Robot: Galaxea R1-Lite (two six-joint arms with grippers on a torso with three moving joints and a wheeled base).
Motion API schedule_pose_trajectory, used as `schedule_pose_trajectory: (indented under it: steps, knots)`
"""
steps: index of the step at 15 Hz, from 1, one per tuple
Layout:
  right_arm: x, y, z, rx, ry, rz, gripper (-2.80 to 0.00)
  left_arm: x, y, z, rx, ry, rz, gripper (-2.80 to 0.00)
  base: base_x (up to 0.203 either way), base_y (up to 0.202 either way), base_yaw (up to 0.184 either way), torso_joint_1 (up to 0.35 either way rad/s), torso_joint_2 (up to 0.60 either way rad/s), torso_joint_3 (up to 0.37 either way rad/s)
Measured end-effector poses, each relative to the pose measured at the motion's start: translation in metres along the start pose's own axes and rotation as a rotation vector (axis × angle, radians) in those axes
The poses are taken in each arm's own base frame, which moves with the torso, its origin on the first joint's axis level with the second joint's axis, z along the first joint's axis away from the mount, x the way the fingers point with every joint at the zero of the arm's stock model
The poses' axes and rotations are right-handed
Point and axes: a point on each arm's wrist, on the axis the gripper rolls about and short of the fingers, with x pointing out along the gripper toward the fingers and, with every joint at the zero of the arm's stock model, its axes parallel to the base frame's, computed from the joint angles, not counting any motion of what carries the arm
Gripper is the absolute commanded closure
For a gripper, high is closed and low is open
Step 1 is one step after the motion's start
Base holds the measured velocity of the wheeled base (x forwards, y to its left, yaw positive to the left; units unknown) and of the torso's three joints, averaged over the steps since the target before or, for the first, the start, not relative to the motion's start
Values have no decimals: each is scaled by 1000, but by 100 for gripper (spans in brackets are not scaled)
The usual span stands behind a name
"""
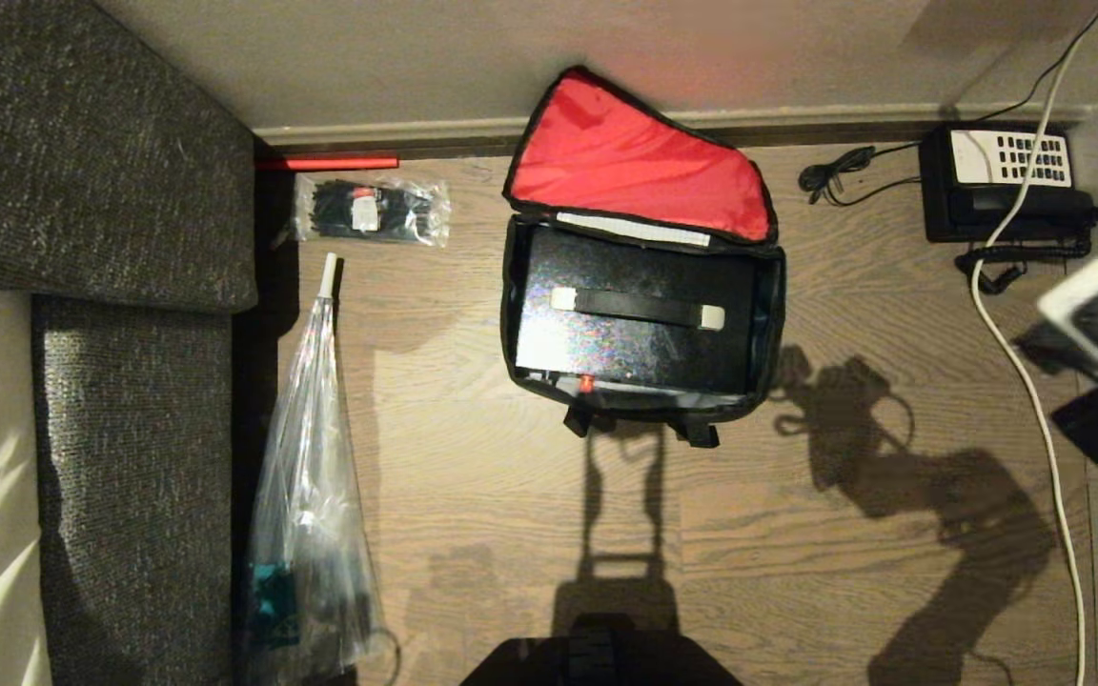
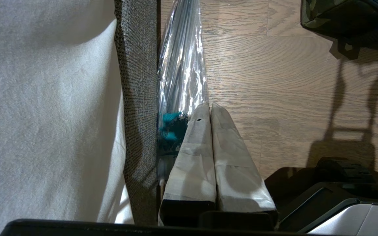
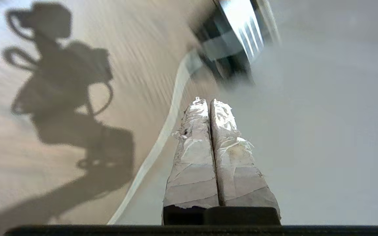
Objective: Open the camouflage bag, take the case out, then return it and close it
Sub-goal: Lift the black box
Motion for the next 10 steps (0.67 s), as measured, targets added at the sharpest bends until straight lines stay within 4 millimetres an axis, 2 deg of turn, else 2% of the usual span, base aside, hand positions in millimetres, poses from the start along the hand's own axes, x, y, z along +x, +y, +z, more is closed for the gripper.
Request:
schedule_pose_trajectory:
  steps: [2, 4, 6, 8, 10]
  knots:
    - [-26, -17, -42, 141, 68, -2, 0, 0, 0, 0, 0, 0, 0, 0, 0, 0, 0, 0, 0, 0]
    - [-58, -15, -88, 363, 89, 86, 0, 0, 0, 0, 0, 0, 0, 0, 0, 0, 0, 0, 0, 0]
    - [-87, 0, -125, 598, 102, 212, 0, 0, 0, 0, 0, 0, 0, 0, 0, 0, 0, 0, 0, 0]
    - [-105, 30, -156, 778, 164, 347, 0, 0, 0, 0, 0, 0, 0, 0, 0, 0, 0, 0, 0, 0]
    - [-110, 47, -168, 856, 149, 393, 0, 0, 0, 0, 0, 0, 0, 0, 0, 0, 0, 0, 0, 0]
